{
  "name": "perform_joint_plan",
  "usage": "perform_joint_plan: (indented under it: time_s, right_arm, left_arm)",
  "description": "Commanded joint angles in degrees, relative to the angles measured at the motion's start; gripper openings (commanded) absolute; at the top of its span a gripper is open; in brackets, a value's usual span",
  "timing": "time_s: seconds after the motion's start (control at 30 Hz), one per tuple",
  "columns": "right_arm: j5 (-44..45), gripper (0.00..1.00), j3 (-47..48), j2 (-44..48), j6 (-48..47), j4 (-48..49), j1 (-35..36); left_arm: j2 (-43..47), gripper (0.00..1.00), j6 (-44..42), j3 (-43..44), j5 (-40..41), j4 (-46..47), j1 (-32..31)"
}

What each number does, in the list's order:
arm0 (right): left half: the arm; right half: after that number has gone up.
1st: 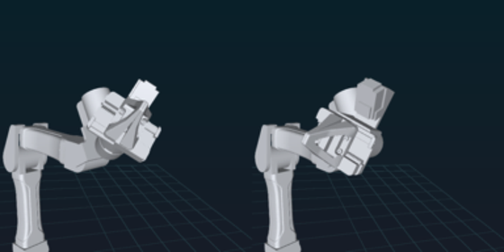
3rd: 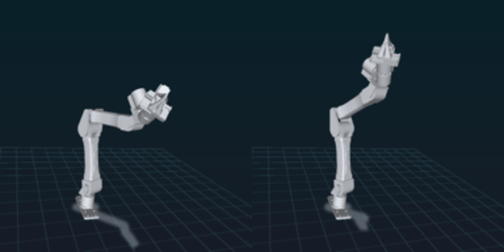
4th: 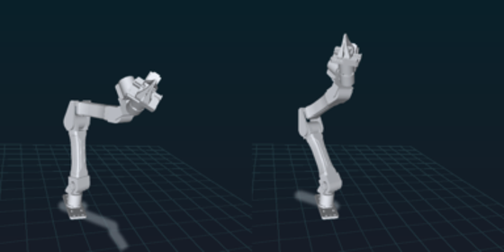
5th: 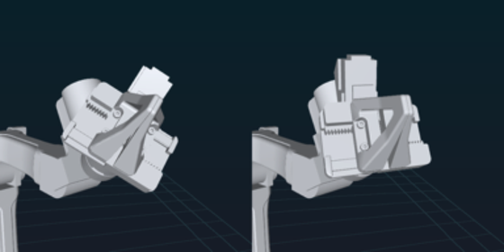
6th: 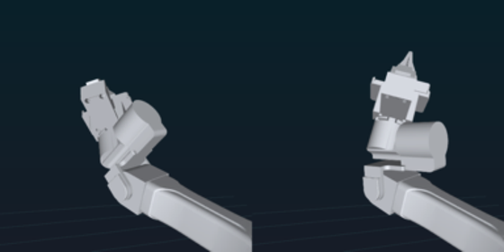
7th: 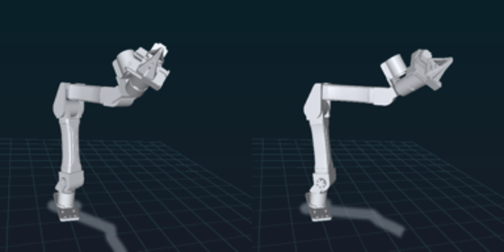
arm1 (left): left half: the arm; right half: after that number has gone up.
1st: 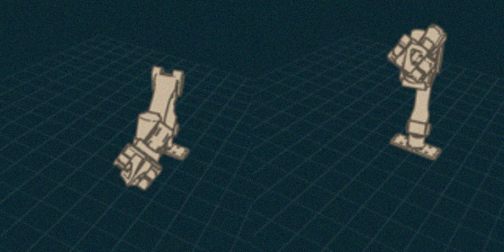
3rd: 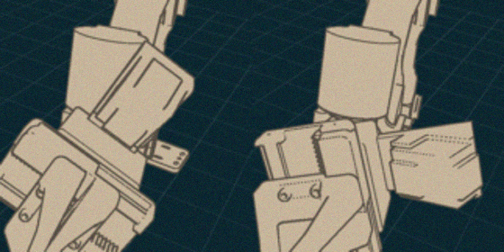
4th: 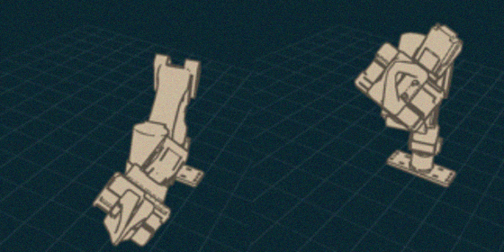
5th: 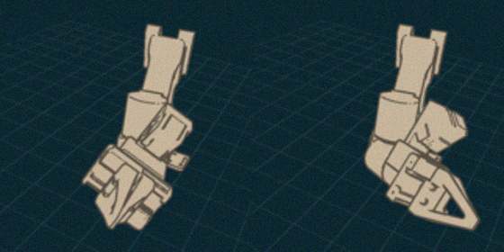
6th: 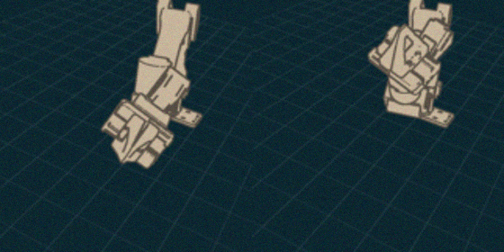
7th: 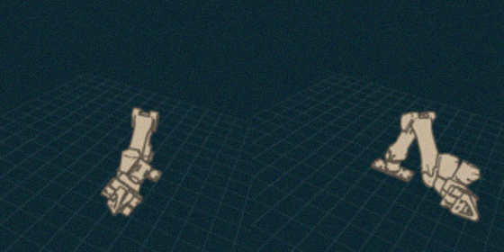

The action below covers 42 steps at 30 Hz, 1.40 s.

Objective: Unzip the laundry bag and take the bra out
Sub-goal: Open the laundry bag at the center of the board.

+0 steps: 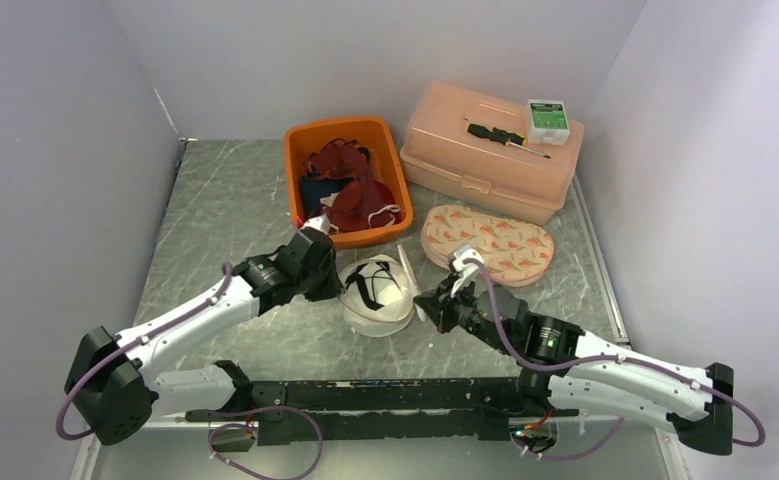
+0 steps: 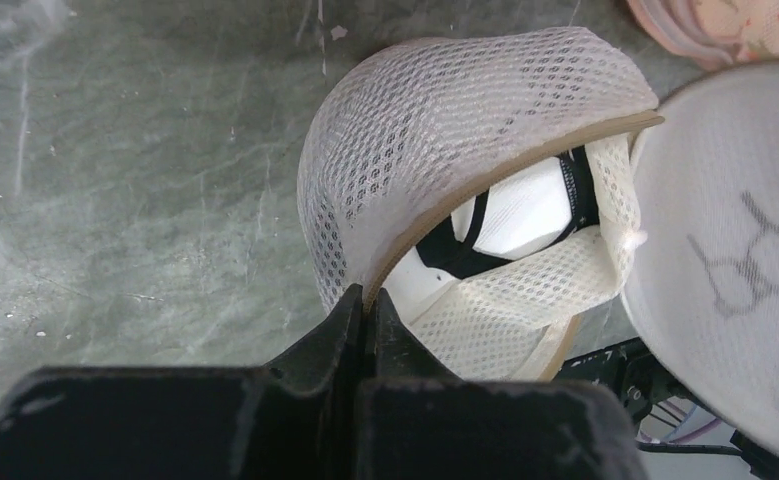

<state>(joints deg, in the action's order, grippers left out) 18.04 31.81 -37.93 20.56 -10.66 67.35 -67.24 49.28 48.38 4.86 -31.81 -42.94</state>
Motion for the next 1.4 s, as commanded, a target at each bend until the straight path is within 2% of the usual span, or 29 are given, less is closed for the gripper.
perform_joint_plan:
  time_s: [0.0, 0.17, 0.43, 0.53, 0.63, 0.83, 0.93, 1.1, 1.37]
  right_arm:
    - [3.1, 0.00, -3.4, 3.1, 9.3, 4.2, -6.1]
    - [10.7, 0.00, -9.2, 8.2, 20.0, 3.1, -12.1]
    - [22.7, 0.00, -10.4, 16.6, 26.7, -7.1, -12.9]
    - [19.2, 0.00, -9.1, 20.1, 21.6, -5.5, -12.9]
    - [10.6, 0.00, -6.2, 21.6, 11.8, 1.0, -12.9]
    - [-5.4, 0.00, 9.4, 13.2, 1.5, 2.6, -12.9]
    - [-9.2, 0.00, 15.3, 10.5, 0.1, 2.5, -12.8]
    - [-6.7, 0.00, 12.6, 11.2, 1.7, 2.1, -12.9]
    - [4.0, 0.00, -4.2, 20.2, 9.7, 2.0, -12.9]
  left_arm:
    - [4.7, 0.03, 2.5, -2.5, 3.3, 2.0, 0.0]
    - [7.6, 0.03, 4.8, -6.0, 3.7, 2.0, -0.1]
    - [9.5, 0.03, 6.0, -9.3, 1.2, 3.8, -0.1]
    - [9.1, 0.03, 6.1, -9.1, -0.2, 4.5, -0.1]
    - [9.0, 0.03, 6.2, -7.3, -0.7, 4.3, -0.1]
    - [10.2, 0.03, 5.4, 0.6, -0.3, 2.7, -0.1]
    - [10.8, 0.03, 4.3, 5.3, 0.1, 1.4, -0.2]
    - [10.2, 0.03, 3.6, 5.2, 1.0, 0.5, -0.3]
    - [8.3, 0.03, 5.8, -6.7, -4.0, 10.6, -0.2]
